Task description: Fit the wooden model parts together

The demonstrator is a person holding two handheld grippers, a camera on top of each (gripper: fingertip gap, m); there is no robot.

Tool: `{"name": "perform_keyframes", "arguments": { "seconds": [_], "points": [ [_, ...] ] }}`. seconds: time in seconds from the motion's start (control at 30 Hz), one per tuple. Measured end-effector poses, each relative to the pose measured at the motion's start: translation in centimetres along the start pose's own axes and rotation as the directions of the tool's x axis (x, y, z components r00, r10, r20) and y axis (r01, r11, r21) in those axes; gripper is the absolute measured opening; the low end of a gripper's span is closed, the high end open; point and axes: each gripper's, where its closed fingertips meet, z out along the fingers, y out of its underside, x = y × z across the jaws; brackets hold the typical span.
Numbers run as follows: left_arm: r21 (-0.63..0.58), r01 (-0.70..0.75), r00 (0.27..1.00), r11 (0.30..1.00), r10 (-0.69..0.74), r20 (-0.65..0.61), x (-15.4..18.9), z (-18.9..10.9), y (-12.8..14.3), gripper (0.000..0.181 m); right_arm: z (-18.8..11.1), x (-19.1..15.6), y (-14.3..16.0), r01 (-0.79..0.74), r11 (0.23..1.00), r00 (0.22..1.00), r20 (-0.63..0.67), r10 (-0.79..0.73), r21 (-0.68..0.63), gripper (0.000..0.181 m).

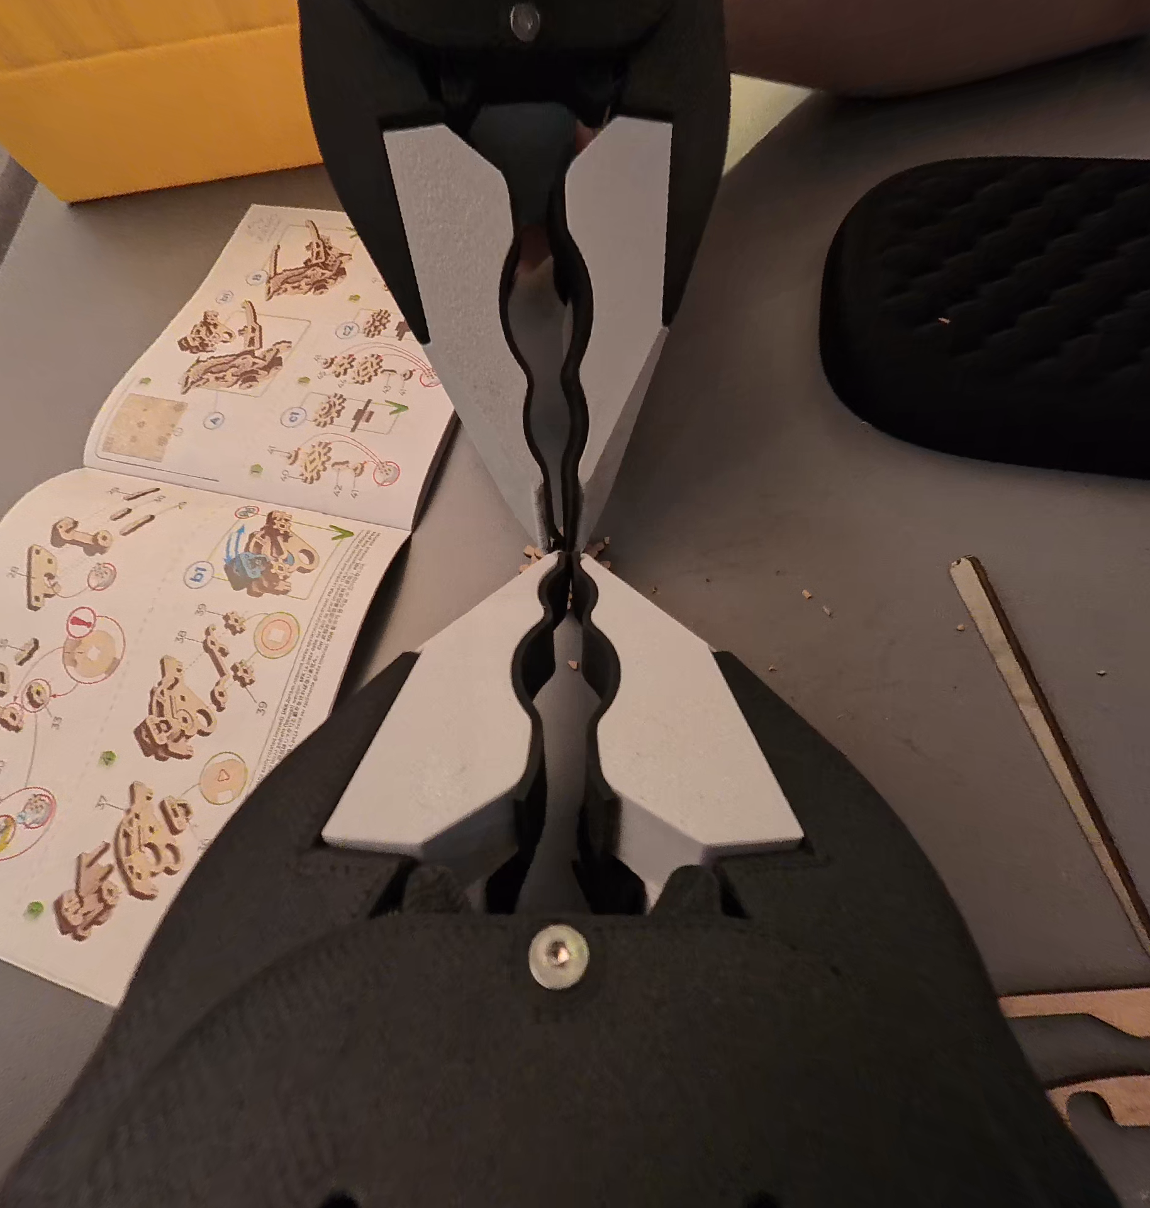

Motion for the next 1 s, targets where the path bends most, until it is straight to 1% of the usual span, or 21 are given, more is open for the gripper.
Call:
{"name": "perform_keyframes", "arguments": {
  "seconds": [0.07, 0.13, 0.23, 0.3, 0.37, 0.53, 0.57, 0.73, 0.83, 0.97, 1.0],
  "points": [
    [-0.011, 0.006, 1.000, 1.000, -0.006, -0.023, 0.2, -0.1, 0.0, 0.000, 0.0, 0.1, -0.2, 0.012, 1.000, 1.000, -0.014, -0.011, 0.012, 0.001],
    [-0.042, 0.037, 0.996, 0.998, -0.041, -0.079, 0.6, -0.6, 0.2, 0.008, -0.1, 0.2, -0.4, 0.002, 1.000, 1.000, -0.009, -0.002, 0.023, 0.001],
    [-0.062, 0.005, 0.999, 0.998, -0.007, -0.036, -0.2, -1.6, 0.5, 0.016, -1.2, 0.7, -1.2, 0.024, 0.999, 0.999, -0.032, -0.023, 0.033, 0.006],
    [-0.051, -0.004, 1.000, 0.999, 0.004, -0.013, -0.6, -1.6, 0.4, 0.021, -1.7, 0.7, -1.7, 0.039, 0.998, 0.999, -0.028, -0.038, 0.043, 0.008],
    [-0.043, 0.014, 0.999, 0.999, -0.016, -0.039, -0.4, -1.2, 0.4, 0.020, -1.4, 0.3, -1.8, 0.043, 0.998, 0.999, -0.008, -0.042, 0.044, 0.009],
    [-0.051, 0.022, 0.998, 0.998, -0.025, -0.053, -0.2, -0.3, 1.0, 0.020, -0.3, -0.1, -0.9, 0.087, 0.995, 0.996, -0.012, -0.088, -0.040, 0.003],
    [-0.054, 0.023, 0.998, 0.998, -0.027, -0.063, -0.1, -0.1, 1.1, 0.020, -0.1, -0.2, -0.8, 0.080, 0.996, 0.997, -0.004, -0.080, -0.037, 0.000],
    [-0.052, 0.013, 0.998, 0.999, -0.016, -0.060, -0.1, 0.2, 1.2, 0.018, 0.0, 0.4, -0.4, 0.018, 1.000, 1.000, -0.014, -0.018, -0.022, 0.000],
    [-0.048, 0.027, 0.997, 0.998, -0.030, -0.066, -0.1, 0.1, 1.2, 0.017, 0.0, 0.4, -0.3, 0.038, 0.999, 0.999, -0.024, -0.038, -0.028, 0.000],
    [-0.048, 0.025, 0.998, 0.999, -0.028, -0.062, -0.1, 0.1, 1.2, 0.017, 0.0, 0.3, -0.2, 0.026, 1.000, 0.999, -0.023, -0.026, -0.010, 0.000],
    [-0.038, 0.024, 0.998, 0.999, -0.026, -0.061, -0.1, 0.1, 1.0, 0.017, -0.1, 0.1, -0.1, 0.029, 0.999, 0.999, -0.015, -0.029, -0.022, 0.000]
  ]
}}
